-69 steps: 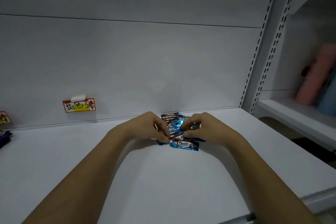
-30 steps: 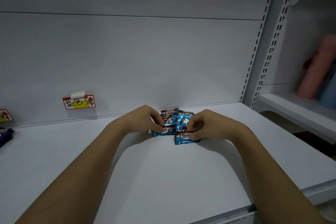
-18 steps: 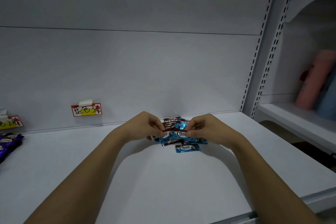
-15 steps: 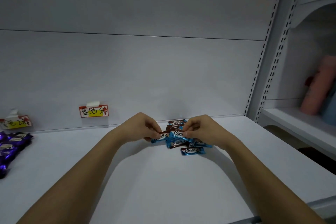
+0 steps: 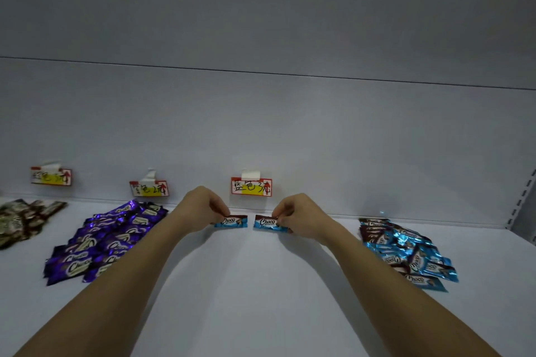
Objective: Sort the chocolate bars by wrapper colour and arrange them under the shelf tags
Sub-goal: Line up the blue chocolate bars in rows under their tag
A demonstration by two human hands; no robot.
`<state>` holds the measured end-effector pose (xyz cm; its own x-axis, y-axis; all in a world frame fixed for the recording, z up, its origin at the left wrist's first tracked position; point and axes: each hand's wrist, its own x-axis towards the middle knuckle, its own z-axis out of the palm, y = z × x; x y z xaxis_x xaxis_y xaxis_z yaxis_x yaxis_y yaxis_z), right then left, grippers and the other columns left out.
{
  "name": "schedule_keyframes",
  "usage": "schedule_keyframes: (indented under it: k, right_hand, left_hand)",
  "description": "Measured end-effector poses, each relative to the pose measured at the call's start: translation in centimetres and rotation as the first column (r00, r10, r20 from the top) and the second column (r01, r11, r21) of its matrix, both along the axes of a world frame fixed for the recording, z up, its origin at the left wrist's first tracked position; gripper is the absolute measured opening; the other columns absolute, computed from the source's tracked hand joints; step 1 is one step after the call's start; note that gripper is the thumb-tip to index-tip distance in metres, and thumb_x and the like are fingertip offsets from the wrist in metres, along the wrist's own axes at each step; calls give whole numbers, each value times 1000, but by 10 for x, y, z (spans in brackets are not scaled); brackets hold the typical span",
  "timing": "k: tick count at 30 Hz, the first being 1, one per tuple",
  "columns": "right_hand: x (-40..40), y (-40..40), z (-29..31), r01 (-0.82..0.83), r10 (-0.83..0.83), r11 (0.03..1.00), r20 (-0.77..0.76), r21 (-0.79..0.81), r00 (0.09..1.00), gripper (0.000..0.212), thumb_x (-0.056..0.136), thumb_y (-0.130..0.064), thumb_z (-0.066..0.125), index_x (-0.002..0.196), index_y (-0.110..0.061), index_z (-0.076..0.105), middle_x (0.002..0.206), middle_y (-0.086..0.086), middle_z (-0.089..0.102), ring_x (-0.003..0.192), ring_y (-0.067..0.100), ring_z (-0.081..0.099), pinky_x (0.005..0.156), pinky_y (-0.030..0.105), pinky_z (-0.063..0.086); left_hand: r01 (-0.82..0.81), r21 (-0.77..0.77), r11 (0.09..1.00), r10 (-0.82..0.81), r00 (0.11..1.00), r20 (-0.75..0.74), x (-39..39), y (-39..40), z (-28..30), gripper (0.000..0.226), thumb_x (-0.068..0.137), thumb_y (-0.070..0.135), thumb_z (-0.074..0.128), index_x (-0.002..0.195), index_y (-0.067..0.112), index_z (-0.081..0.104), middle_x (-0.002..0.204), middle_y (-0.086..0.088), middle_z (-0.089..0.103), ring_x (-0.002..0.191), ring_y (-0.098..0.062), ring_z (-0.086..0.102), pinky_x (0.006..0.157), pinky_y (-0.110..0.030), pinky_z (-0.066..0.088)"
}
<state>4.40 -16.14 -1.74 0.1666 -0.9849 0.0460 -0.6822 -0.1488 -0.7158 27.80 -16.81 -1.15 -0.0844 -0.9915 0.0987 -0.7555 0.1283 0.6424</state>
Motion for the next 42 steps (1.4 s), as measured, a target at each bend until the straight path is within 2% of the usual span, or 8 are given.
schedule_keyframes:
  k: [3, 8, 14, 23, 29, 32, 36, 42]
  right_hand:
    - [25, -8, -5, 13, -16, 998, -33, -69, 999, 20, 92, -3, 58, 107, -12, 69, 102, 2, 65, 95, 16, 61, 81, 22, 50]
    - [33, -3, -21, -74, -2, 939, -220, -335, 975, 26, 92, -8, 54, 113, -17, 67, 123, 0, 55, 115, 17, 47, 88, 22, 35]
    - [34, 8, -30, -175, 54, 929, -346, -327, 937, 26, 95, -16, 48, 107, -15, 72, 108, -1, 60, 97, 19, 53, 84, 34, 47]
    - [44, 5, -41, -286, 182, 923, -362, -258, 914, 23, 100, -24, 40, 83, -11, 48, 88, -1, 47, 81, 15, 46, 70, 30, 39]
    - [49, 0, -46, -246, 140, 935, -371, -254, 918, 23, 102, -31, 35, 103, -16, 53, 122, -2, 42, 113, 16, 39, 95, 31, 40]
    - [49, 2, -45, -248, 128, 934, -406, -258, 905, 29, 103, -32, 32, 115, -17, 53, 125, -4, 42, 115, 15, 39, 98, 30, 39]
    - [49, 4, -47, -246, 122, 930, -403, -272, 907, 25, 103, -31, 32, 101, -16, 52, 123, -1, 48, 109, 16, 43, 95, 30, 39]
    - [49, 5, -48, -245, 116, 932, -420, -267, 900, 32, 103, -32, 31, 118, -14, 53, 132, 0, 46, 116, 16, 42, 99, 30, 38]
  left_hand:
    - [-56, -65, 996, 62, 994, 95, 8, -6, -7, 15, 86, 8, 69, 96, 16, 76, 97, 0, 71, 81, -7, 61, 65, -8, 42]
    - [5, -252, 968, 94, 920, 380, 5, 0, -19, 24, 93, 20, 59, 114, 22, 70, 118, -4, 58, 111, -23, 49, 93, -37, 45]
    - [106, -61, 992, -55, 833, 550, -11, 17, -36, 39, 100, 40, 39, 129, 19, 55, 135, -3, 47, 118, -22, 46, 98, -36, 43]
    - [114, 15, 993, -105, 845, 524, -2, 12, -43, 62, 99, 54, 32, 151, 21, 28, 157, 1, 24, 141, -19, 26, 117, -41, 25]
    - [114, 14, 993, -105, 850, 517, 0, 7, -50, 66, 98, 56, 29, 154, 22, 20, 160, 2, 18, 145, -19, 19, 118, -44, 21]
    - [98, 18, 995, -93, 850, 519, -1, 9, -53, 66, 99, 57, 26, 154, 23, 18, 161, 2, 13, 147, -18, 12, 120, -46, 15]
    - [85, 45, 995, -96, 859, 503, -2, 10, -54, 67, 98, 59, 24, 155, 26, 10, 162, 4, 7, 149, -17, 7, 121, -48, 7]
    - [81, 30, 996, -85, 852, 517, -2, 12, -52, 67, 98, 59, 23, 155, 26, 11, 162, 3, 8, 149, -18, 6, 120, -47, 11]
